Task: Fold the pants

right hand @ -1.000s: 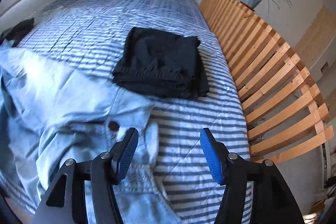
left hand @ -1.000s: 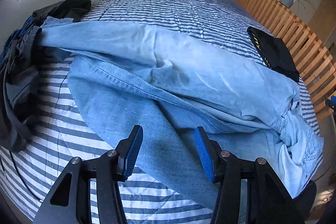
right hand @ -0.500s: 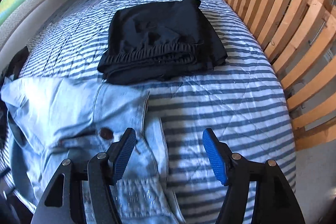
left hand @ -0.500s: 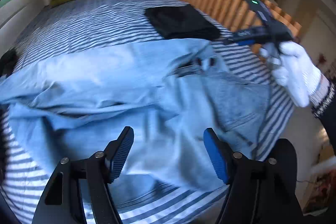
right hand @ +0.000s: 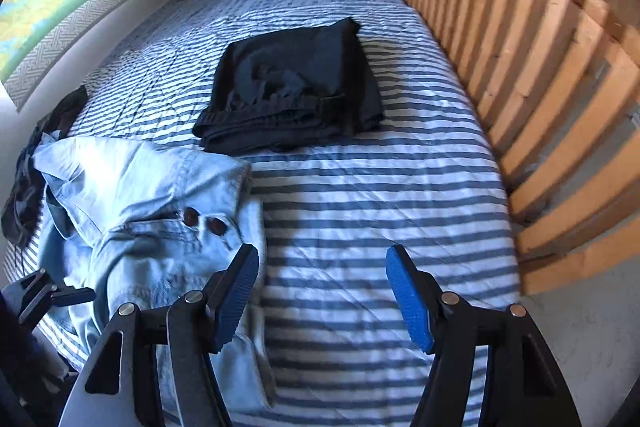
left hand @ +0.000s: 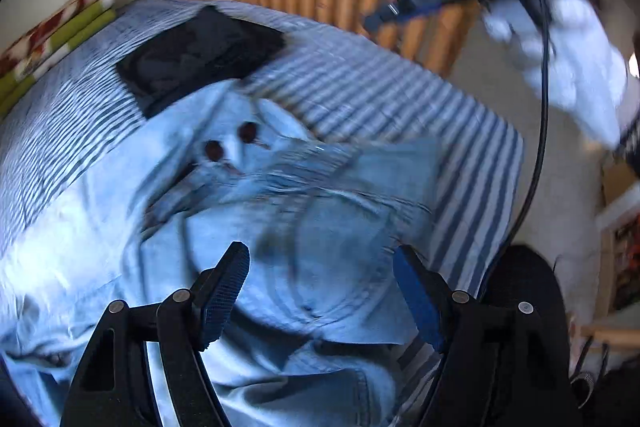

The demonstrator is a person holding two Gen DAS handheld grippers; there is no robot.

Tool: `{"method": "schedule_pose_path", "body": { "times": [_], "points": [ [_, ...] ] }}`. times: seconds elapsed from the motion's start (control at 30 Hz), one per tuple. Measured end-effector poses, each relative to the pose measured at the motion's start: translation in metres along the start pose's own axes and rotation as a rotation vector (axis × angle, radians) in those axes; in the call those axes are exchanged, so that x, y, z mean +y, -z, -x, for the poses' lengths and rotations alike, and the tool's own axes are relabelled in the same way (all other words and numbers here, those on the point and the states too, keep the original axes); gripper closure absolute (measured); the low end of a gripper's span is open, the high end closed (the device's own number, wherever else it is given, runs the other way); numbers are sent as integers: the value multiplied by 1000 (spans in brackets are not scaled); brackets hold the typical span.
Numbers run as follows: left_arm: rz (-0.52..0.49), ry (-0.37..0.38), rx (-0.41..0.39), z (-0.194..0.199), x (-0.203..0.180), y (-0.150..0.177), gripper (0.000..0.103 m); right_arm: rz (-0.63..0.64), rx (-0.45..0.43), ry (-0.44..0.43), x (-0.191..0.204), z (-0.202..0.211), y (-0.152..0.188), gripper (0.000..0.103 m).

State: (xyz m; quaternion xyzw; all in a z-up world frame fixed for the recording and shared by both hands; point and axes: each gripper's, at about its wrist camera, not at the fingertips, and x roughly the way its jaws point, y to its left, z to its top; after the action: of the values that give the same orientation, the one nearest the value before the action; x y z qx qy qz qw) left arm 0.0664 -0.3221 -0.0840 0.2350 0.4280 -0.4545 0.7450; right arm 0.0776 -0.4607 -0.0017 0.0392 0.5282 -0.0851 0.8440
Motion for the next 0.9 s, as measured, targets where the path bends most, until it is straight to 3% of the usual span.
{"method": "schedule_pose_path", "body": {
  "times": [0.1,0.2,0.23,0.27,0.3,0.37,0.47,0.77,0.83,0.9],
  "points": [
    [-108,-29,43,-25,-26,-6,25,-10,19,-20,-12,-3,-3,41],
    [-114,4,73,-50,-35,-9,28,-4,26,-44,-12,-16,-10,41],
    [-107,-7,76,-56,-33,-8,36,-1,31,-58,-12,-20,-10,41],
    [-86,-8,94,-63,-30,-7,63,6,40,-78,-10,-28,-13,41],
    [-50,26,113,-69,-24,-5,82,16,49,-90,-6,-38,-18,41],
    [24,102,100,-68,-17,2,91,37,55,-93,4,-54,-27,41],
    [65,133,56,-55,-13,12,96,59,67,-124,22,-81,-40,41],
    [152,211,-4,-21,-1,28,98,125,184,-218,89,-160,-56,41],
    [184,249,-18,-15,4,28,98,172,166,-176,106,-158,-54,75],
    [201,279,-33,-9,5,25,98,241,128,-94,121,-148,-51,89]
  ]
}}
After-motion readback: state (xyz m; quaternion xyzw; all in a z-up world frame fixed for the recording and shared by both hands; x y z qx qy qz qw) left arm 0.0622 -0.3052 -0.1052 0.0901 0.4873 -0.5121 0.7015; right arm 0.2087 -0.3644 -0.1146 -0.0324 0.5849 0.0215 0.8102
